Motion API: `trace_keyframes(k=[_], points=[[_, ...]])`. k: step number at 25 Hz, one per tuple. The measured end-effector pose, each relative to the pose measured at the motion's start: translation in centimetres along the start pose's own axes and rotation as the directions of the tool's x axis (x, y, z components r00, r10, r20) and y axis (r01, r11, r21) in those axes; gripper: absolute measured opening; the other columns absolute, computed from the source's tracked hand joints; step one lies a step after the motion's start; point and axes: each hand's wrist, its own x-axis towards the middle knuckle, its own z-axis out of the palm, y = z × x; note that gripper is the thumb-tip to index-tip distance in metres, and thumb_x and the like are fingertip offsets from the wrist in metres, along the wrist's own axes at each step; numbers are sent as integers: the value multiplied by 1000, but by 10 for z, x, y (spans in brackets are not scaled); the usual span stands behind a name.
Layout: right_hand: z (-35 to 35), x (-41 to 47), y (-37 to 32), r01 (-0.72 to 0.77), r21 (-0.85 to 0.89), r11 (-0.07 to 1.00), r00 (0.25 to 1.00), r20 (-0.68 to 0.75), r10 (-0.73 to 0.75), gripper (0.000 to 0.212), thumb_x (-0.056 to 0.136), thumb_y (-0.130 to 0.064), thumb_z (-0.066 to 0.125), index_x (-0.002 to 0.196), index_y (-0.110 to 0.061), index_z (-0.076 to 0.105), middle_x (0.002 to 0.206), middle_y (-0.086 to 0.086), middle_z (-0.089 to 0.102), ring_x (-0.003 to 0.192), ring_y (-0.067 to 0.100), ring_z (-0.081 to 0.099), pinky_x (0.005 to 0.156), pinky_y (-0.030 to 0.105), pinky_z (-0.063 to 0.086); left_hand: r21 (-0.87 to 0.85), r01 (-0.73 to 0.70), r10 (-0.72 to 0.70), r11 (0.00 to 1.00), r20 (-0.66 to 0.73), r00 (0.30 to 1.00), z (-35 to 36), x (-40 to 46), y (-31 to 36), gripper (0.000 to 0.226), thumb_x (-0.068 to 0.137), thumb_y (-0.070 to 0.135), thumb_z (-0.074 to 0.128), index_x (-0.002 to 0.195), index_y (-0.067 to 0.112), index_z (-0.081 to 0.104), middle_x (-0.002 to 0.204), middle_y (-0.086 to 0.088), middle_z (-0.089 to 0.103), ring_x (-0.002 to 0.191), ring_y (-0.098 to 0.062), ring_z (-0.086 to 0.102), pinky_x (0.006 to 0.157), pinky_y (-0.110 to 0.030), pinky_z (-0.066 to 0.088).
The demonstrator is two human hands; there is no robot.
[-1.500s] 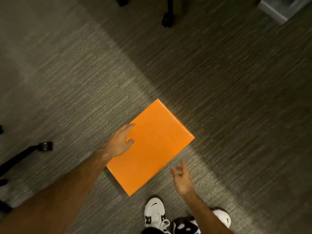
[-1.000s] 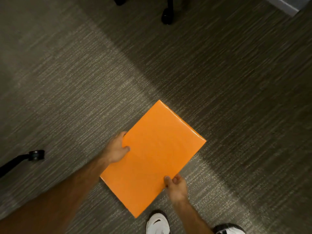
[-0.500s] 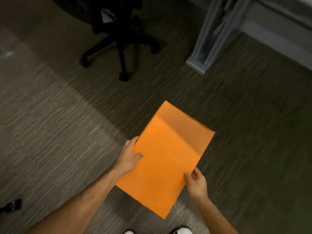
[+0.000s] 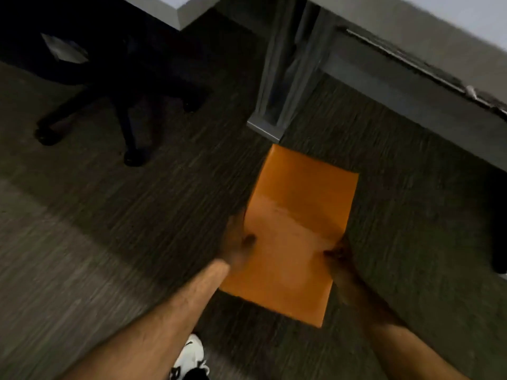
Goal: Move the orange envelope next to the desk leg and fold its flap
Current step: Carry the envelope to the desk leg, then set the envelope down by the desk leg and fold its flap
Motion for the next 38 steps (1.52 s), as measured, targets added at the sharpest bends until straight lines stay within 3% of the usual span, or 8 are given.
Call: trace_keyframes(k=[3,9,14,17,21,24,30,38], points=[[18,85,28,56,-9,998,998,-33,-56,65,87,32,37,138,-9,37,88,12,51,59,6,56,56,27,44,-20,-123,122,992,-31,992,33,83,-33,76,91,28,57,156,20,18,158,-9,32,147,-15,23,113,-13,11],[33,224,87,61,10,998,996,-65,-60,45,91,14,51,118,-22,51,84,-4,54,52,-8,61,57,27,51,186,-142,166,972,-119,979,94,221,-63,69,90,12,64,152,13,33,144,-19,50,128,-30,48,105,-28,28],[46,287,107,144,169,975,988,-73,-133,76,88,19,43,147,-28,34,80,10,54,63,24,55,57,38,47,177,-205,225,963,-104,969,118,277,-82,72,95,21,62,155,27,21,151,-7,43,135,-25,43,105,-30,30],[48,292,113,157,-65,986,986,-43,-160,73,93,-1,48,153,-33,24,109,16,56,81,37,63,64,48,55,316,-244,283,917,-85,955,128,276,-93,61,100,30,53,151,34,20,145,-8,45,126,-29,51,95,-31,37],[52,249,126,293,-649,703,943,74,-324,64,95,-29,57,153,-21,31,158,19,26,136,41,38,103,53,45,686,-328,318,650,146,937,136,244,-107,72,100,57,24,158,25,-3,167,-9,-11,151,-33,-9,121,-55,8],[65,213,143,437,-805,402,882,293,-370,78,93,-57,47,158,-29,14,169,4,-5,153,35,-8,120,61,15,763,-489,383,423,339,859,136,219,-114,83,93,70,17,159,23,-2,166,-10,-14,149,-30,-22,119,-61,-1],[70,208,167,483,-804,346,873,413,-258,118,65,-90,43,145,-47,-33,156,-8,-43,141,30,-43,111,78,9,734,-594,421,328,450,788,134,215,-123,111,73,95,28,156,34,-11,165,-9,-21,149,-37,-19,111,-74,1],[70,244,156,490,-818,302,840,350,-414,112,71,-94,32,154,-37,-18,164,-1,-28,148,35,-29,106,73,33,729,-604,504,322,408,762,143,262,-113,115,69,98,29,158,33,-6,166,-11,-16,150,-37,-17,112,-74,2]])
